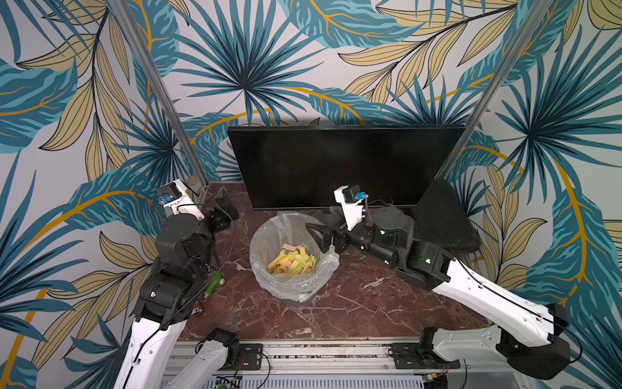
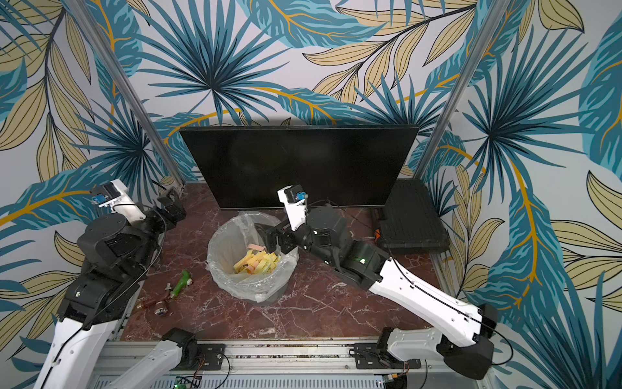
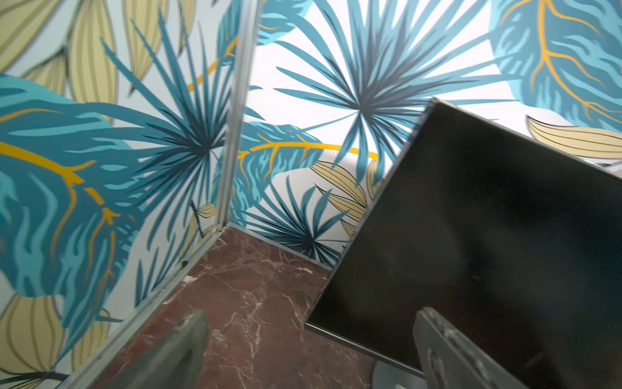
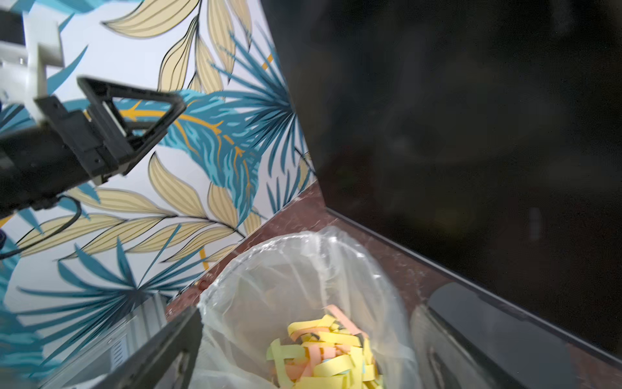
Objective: Remove the sticky note from the monitor
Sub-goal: Place the sticky note in the trash bin, then reset both arms
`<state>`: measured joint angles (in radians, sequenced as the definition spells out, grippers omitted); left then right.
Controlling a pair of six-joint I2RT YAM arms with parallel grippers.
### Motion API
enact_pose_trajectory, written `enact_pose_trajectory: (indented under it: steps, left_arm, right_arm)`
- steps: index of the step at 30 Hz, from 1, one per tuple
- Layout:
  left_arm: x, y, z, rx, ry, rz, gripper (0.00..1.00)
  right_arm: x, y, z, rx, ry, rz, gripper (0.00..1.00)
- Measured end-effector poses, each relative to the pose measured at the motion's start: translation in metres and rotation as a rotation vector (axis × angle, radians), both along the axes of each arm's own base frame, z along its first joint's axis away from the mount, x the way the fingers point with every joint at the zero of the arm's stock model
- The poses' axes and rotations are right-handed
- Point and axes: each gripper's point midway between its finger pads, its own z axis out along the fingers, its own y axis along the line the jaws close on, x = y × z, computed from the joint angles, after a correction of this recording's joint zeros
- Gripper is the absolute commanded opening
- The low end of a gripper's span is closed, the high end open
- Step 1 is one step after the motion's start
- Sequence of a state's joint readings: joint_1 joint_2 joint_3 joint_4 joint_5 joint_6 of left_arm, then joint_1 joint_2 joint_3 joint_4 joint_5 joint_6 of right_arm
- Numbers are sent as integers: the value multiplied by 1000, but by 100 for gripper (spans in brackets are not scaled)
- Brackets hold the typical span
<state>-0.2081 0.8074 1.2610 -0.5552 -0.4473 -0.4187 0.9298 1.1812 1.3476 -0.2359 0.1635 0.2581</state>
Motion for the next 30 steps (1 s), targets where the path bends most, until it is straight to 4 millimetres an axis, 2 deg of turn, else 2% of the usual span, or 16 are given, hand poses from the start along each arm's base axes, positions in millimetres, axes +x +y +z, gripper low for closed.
enact_pose_trajectory:
  steps: [3, 5, 9, 13, 15, 18, 24, 30]
  left_arm:
    - [6, 21, -9, -14, 26, 65, 100]
    - [11, 36, -23, -32, 53, 106, 100]
    - [22, 63, -63, -91, 134, 169, 100]
    - [33, 77, -113, -132, 244, 194, 100]
    - [37, 79, -131, -139, 287, 188, 100]
    - [40, 80, -146, -135, 316, 180, 100]
    - [42, 85, -158, -111, 332, 172, 100]
    - [49, 88, -174, -93, 361, 156, 100]
  right_arm:
    - [9, -55, 15, 31, -29, -126, 100]
    - [15, -99, 21, 46, -47, -241, 100]
    - [15, -190, 25, 61, -73, -507, 99]
    - [5, -256, 21, 73, -73, -724, 100]
    - [5, -283, 12, 71, -51, -832, 99]
    - [12, -318, -10, 76, 15, -970, 100]
    - [24, -386, -62, 143, 188, -1207, 100]
    - [18, -450, -100, 256, 320, -1412, 100]
